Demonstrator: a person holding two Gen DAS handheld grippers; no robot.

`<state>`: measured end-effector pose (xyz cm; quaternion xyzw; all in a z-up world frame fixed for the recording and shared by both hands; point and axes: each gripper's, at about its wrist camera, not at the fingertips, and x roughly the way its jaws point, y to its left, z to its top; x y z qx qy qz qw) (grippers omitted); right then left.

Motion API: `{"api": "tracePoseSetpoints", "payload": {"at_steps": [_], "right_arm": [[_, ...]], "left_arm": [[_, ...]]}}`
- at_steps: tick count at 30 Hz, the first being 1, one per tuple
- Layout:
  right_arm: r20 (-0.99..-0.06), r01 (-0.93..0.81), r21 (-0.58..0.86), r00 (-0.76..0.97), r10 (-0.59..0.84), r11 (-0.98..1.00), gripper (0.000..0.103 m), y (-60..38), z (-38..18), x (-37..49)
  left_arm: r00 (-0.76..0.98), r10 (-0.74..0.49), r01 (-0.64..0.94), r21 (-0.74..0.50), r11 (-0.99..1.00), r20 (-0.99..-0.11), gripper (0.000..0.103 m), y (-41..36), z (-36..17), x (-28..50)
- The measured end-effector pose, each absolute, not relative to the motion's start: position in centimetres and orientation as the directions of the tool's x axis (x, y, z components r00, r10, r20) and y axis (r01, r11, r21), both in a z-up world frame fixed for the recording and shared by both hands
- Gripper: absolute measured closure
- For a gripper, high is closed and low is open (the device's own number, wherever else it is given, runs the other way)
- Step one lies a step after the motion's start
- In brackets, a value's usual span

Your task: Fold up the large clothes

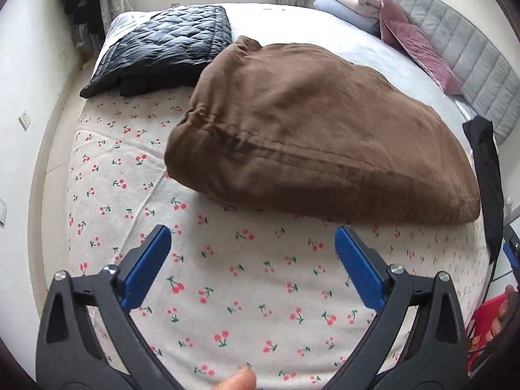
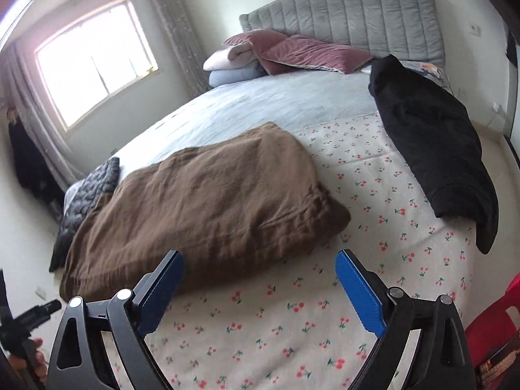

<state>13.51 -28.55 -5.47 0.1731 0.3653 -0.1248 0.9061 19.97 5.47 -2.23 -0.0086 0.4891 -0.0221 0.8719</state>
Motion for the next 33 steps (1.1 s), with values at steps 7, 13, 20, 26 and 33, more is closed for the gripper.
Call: {"api": "tracePoseSetpoints", "payload": {"at_steps": [7, 13, 20, 26, 33], "right_arm": [[-0.764, 0.300, 0.059, 0.627, -0.150, 0.952, 0.006, -22.1, -8.3, 14.3], [-0.798, 0.262, -0.022, 0.577, -0.175, 0.965, 0.006, -19.9, -9.8, 14.7], [-0.806, 0.255, -0.050, 0.561, -0.190, 0.966, 0.006, -19.1, -10.1, 14.3], [-0.795, 0.260, -0.052, 0.574, -0.197, 0.964, 0.006, -18.7, -9.8, 14.2], [-0.805, 0.248, -0.053, 0.562, -0.189, 0.967, 0.006, -18.4, -10.3, 14.4]], "left_arm": [[0.552, -0.006, 0.112, 0.067, 0.991, -0.834, 0.001, 0.9, -3.3, 16.0], [0.530, -0.007, 0.173, 0.100, 0.980, -0.848, 0.001, -1.8, -5.0, 14.4], [0.507, -0.049, 0.195, 0.060, 0.979, -0.860, 0.001, -2.7, -5.7, 13.6], [0.514, -0.059, 0.192, 0.048, 0.980, -0.856, 0.001, -2.6, -5.3, 13.3], [0.507, -0.067, 0.195, 0.039, 0.980, -0.859, 0.001, -2.6, -5.2, 13.2]]}}
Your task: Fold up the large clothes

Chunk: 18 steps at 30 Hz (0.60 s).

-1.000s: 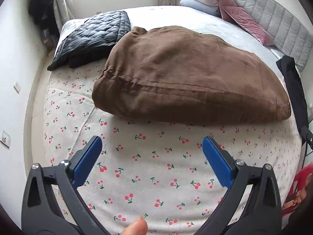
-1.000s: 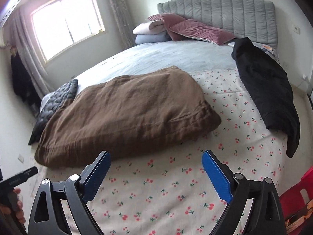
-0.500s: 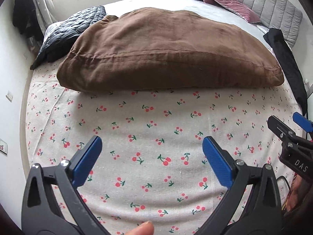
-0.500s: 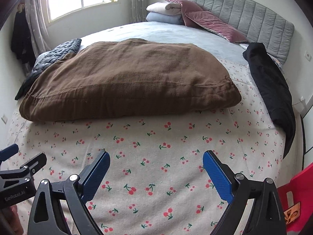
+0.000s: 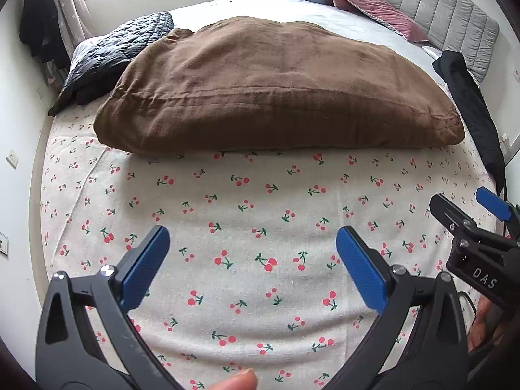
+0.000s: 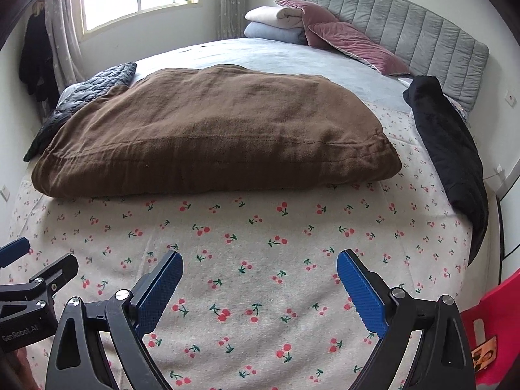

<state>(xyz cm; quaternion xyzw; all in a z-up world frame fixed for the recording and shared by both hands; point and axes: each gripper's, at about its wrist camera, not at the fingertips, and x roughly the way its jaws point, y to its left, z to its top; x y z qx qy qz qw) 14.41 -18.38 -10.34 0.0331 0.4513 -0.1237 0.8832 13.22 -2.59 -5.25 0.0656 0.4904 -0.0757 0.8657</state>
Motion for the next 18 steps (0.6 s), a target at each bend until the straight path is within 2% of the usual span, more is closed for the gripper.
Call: {"api": "tracePoseSetpoints", "payload": {"at_steps": [18], "right_arm": [[-0.813, 0.251, -0.043, 0.553, -0.180, 0.967, 0.006, -18.35, -10.76, 14.56]], "left_arm": [[0.497, -0.075, 0.204, 0.033, 0.978, -0.864, 0.001, -2.86, -5.39, 13.09]]}}
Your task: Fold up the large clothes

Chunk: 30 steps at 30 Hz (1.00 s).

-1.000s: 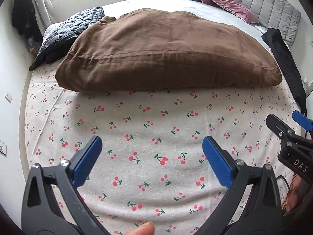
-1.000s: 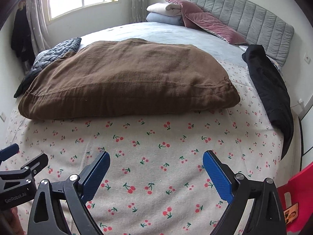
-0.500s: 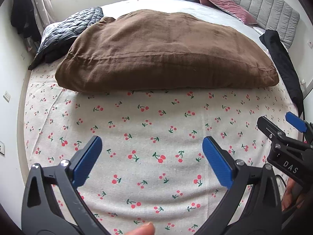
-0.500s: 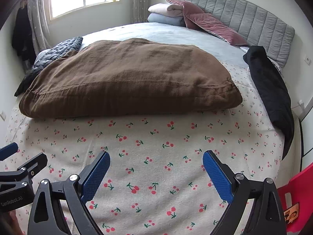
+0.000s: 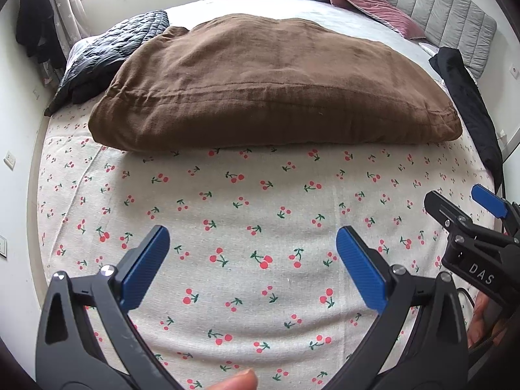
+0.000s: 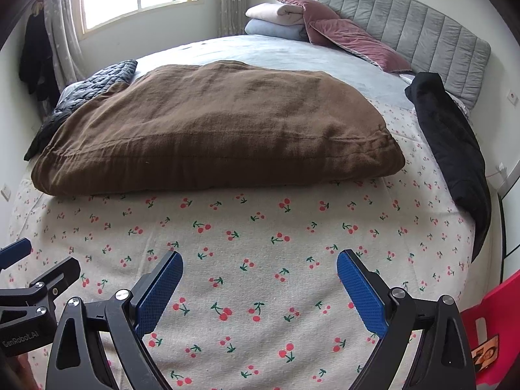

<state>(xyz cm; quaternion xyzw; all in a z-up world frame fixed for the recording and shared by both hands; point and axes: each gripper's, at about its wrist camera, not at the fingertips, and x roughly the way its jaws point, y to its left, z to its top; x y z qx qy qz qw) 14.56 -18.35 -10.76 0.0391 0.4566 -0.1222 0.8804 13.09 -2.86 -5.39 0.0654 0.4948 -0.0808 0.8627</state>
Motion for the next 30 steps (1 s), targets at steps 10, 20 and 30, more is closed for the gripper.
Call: {"api": "tracePoseSetpoints", "payload": {"at_steps": [10, 20, 30], "right_arm": [[-0.815, 0.253, -0.041, 0.552, -0.179, 0.967, 0.006, -18.34, -10.77, 14.58], [-0.817, 0.254, -0.042, 0.548, -0.179, 0.966, 0.006, -18.30, -10.94, 14.54], [-0.818, 0.253, -0.043, 0.547, -0.180, 0.967, 0.006, -18.27, -11.00, 14.52]], "left_arm": [[0.494, -0.077, 0.209, 0.033, 0.977, -0.866, 0.001, -2.95, -5.43, 13.02], [0.495, -0.079, 0.206, 0.029, 0.978, -0.865, 0.001, -2.86, -5.35, 13.00], [0.489, -0.084, 0.213, 0.026, 0.977, -0.868, 0.001, -2.81, -5.34, 13.02]]}}
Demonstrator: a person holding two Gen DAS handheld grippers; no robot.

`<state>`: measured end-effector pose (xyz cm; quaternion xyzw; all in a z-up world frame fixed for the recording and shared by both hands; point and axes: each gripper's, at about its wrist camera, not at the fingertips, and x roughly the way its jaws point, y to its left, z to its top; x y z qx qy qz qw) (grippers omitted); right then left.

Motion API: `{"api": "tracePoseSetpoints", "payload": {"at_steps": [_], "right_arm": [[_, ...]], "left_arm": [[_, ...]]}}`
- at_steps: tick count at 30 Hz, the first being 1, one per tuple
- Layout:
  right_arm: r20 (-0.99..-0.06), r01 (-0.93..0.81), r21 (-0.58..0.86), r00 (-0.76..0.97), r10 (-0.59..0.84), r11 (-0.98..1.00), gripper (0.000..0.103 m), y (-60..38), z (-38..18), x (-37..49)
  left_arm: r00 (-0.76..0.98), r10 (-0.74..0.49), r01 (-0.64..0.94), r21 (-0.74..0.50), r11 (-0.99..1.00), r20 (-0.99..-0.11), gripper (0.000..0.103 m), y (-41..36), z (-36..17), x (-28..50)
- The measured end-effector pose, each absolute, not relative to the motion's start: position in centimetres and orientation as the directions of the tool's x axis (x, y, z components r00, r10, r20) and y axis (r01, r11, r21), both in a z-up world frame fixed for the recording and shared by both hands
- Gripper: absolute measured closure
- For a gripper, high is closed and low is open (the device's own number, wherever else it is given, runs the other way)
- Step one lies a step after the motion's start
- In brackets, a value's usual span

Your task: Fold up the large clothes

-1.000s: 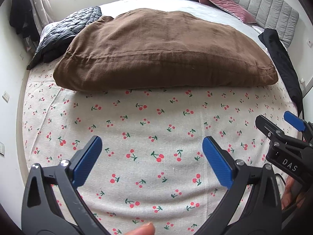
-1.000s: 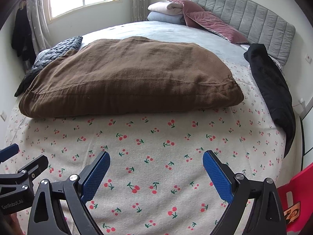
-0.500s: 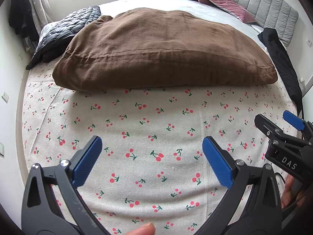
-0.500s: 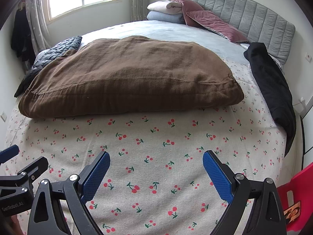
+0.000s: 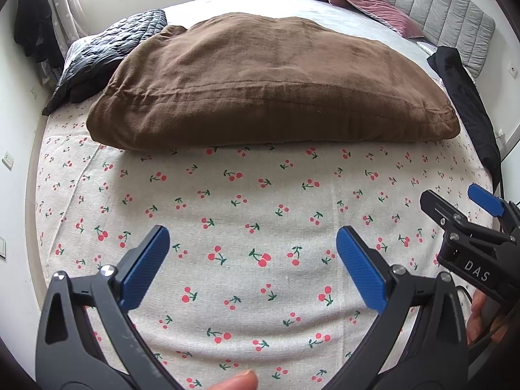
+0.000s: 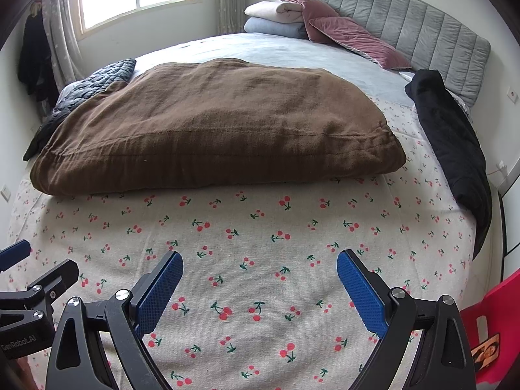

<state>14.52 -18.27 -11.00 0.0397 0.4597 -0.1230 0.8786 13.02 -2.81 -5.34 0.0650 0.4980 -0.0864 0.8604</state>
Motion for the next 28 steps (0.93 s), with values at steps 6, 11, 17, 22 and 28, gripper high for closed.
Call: {"api": "tracePoseSetpoints", "payload": {"at_steps": [6, 11, 17, 22, 28], "right_arm": [[-0.817, 0.253, -0.043, 0.547, -0.180, 0.966, 0.006, -18.30, -11.01, 14.41], [-0.819, 0.254, -0.043, 0.544, -0.180, 0.966, 0.006, -18.29, -10.95, 14.45], [-0.820, 0.252, -0.045, 0.543, -0.180, 0.967, 0.006, -18.18, -10.92, 14.43], [-0.821, 0.249, -0.046, 0.542, -0.179, 0.967, 0.006, -18.18, -11.00, 14.38], [-0.821, 0.248, -0.047, 0.542, -0.179, 0.968, 0.006, -18.17, -11.01, 14.39]], "left_arm": [[0.486, -0.085, 0.215, 0.025, 0.976, -0.870, 0.001, -2.84, -5.48, 13.03], [0.484, -0.082, 0.212, 0.025, 0.977, -0.871, 0.001, -2.86, -5.58, 13.06], [0.482, -0.080, 0.211, 0.027, 0.977, -0.872, 0.001, -2.92, -5.68, 13.03], [0.483, -0.077, 0.207, 0.028, 0.978, -0.872, 0.001, -2.92, -5.68, 13.01], [0.487, -0.072, 0.209, 0.036, 0.977, -0.870, 0.001, -2.88, -5.68, 13.03]]}}
